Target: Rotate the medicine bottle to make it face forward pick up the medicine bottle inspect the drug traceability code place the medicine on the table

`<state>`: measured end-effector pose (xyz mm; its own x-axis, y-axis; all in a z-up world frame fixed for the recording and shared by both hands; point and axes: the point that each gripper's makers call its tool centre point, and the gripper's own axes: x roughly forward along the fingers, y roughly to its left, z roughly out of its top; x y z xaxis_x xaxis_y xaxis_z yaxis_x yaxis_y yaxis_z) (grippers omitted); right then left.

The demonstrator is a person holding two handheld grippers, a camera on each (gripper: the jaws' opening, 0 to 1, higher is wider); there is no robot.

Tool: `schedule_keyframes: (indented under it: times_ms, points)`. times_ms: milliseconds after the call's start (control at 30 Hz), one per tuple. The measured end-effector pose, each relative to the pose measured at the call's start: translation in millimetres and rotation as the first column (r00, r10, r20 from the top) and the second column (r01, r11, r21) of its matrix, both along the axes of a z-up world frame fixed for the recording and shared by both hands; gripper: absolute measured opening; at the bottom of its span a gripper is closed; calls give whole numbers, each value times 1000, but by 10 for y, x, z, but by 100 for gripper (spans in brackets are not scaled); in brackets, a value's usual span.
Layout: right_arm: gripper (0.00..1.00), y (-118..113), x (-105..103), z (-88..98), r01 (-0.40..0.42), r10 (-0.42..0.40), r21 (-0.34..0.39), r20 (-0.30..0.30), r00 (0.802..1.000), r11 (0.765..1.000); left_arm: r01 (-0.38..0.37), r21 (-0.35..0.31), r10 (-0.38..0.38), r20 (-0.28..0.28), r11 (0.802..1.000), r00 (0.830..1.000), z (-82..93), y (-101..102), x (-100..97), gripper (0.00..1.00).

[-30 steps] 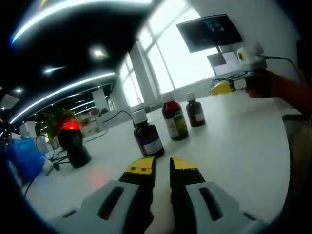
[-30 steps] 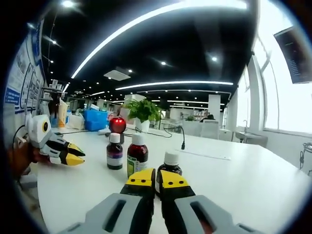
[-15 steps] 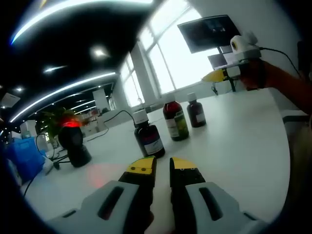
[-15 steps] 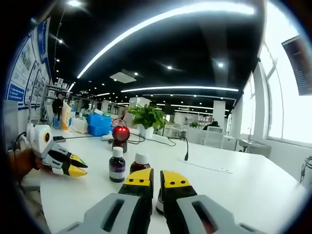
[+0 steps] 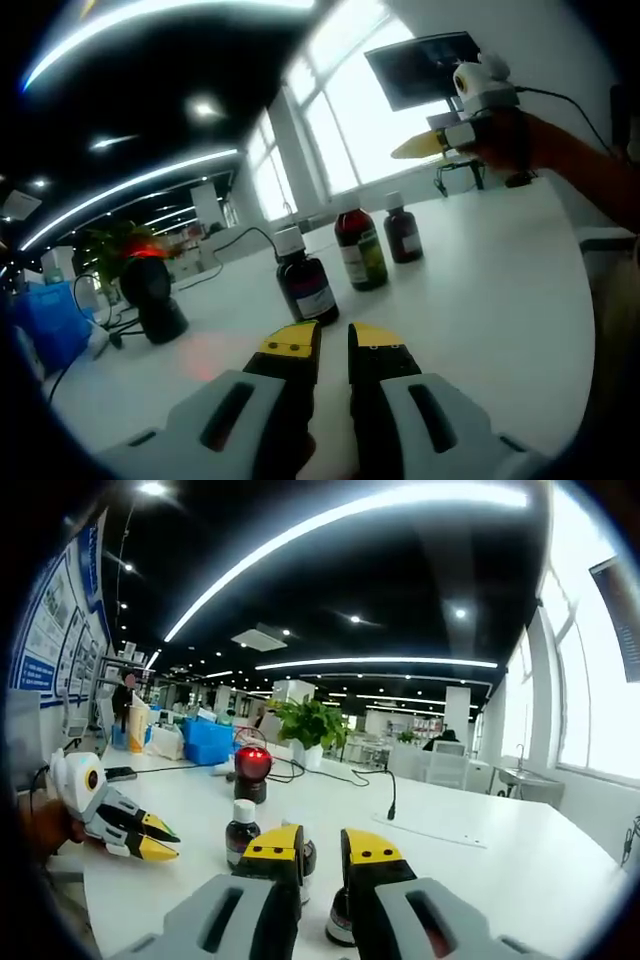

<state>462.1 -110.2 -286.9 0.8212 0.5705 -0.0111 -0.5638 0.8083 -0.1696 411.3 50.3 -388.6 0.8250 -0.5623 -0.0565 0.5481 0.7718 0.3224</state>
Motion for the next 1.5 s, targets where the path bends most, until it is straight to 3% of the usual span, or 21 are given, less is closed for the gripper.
schedule_keyframes:
  times_ms: [500,967,1500]
  points:
    - [20,260,170,46,-21,21,-3,7,1000,1000,-1,-13,1,3,1000,1000,15,11,7,3]
    - [23,527,308,-67,-55,54,-13,-33,998,998,-6,-21,6,3,1000,1000,13,25,16,3]
    - [26,631,500,-284,-40,37,-32,-99,994,999,-4,-22,4,2,1000,1000,23,30,13,3]
